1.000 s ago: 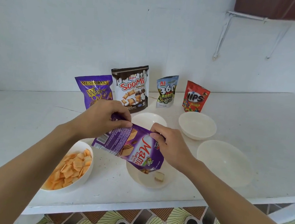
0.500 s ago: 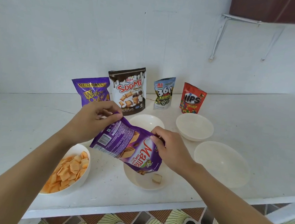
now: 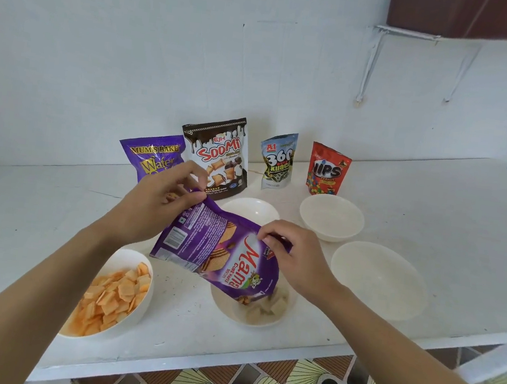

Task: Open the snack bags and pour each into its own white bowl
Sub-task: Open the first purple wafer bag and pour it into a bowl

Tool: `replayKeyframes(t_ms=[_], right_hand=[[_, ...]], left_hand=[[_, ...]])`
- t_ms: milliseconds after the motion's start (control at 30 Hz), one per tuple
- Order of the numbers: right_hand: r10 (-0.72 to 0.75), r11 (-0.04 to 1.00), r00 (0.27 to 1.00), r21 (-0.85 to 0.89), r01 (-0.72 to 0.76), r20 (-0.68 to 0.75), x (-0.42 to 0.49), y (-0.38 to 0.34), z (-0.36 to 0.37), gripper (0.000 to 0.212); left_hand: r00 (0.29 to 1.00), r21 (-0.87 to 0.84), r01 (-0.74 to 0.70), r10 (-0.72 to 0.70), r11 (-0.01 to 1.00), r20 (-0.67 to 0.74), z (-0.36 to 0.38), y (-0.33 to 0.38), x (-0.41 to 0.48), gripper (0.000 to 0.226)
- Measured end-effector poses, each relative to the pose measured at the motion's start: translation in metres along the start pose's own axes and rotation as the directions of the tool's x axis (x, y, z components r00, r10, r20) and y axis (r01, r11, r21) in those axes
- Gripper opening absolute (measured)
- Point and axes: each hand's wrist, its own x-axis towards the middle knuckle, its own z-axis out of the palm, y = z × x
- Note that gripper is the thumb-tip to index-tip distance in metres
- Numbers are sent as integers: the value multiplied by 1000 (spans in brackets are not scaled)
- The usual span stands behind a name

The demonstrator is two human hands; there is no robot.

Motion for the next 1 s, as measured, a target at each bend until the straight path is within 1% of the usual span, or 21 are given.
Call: replayKeyframes(t_ms=[100,167,200,267,300,400,467,567,667,700,767,833,933,1000], right_hand=[[63,997,998,52,-61,-26,-1,3,2,6],[67,995,997,80,-64,-32,-1,4,3,7],[63,993,997,100,-59,-34,-1,4,4,7],[65,989,997,139,-58,-43,-1,5,5,7],[72,986,996,151,-64,-49,-1,5,5,7],[85,985,995,155,-75,-55,1,6,3,7],[71,988,996,144,-64,-45,1,6,1,7],[78,986,997,147,-76,-9,1,7,-2,9],[88,979,995,184,-94,38,-5,12,-6,15],[93,975,994,200,-102,58,-7,14,-7,19],[124,960,987,238,-146,102,-11,17,-7,27],[151,943,981,281,-179,120,-13,20,-5,31],[180,910,979,362,-203,96,-11,19,-2,30],[184,903,980,382,-197,71,-9,19,-2,30]], left_hand=[[995,-41,-60,63,997,74,0,-3,-3,20],[994,-54,-43,48,998,94,-1,-5,-4,22],[994,-67,-31,38,997,101,-2,-6,-5,29],[993,-110,-20,33,994,115,-4,-7,-9,53],[991,-119,-13,29,993,133,-6,-7,-11,61],[981,-67,-17,30,998,193,-6,-9,-16,71],[978,-37,-1,9,999,207,-5,-11,-16,76],[979,-40,35,-26,999,203,-4,-11,-14,71],[981,-23,17,-12,1000,191,-3,-11,-12,44],[983,-21,13,-9,1000,183,-3,-10,-11,41],[986,-32,6,0,999,165,-3,-9,-9,42],[987,-47,-9,17,999,159,-4,-8,-7,39],[989,-82,-20,32,996,143,-3,-7,-4,35],[988,-75,-24,35,997,151,-2,-7,-3,34]])
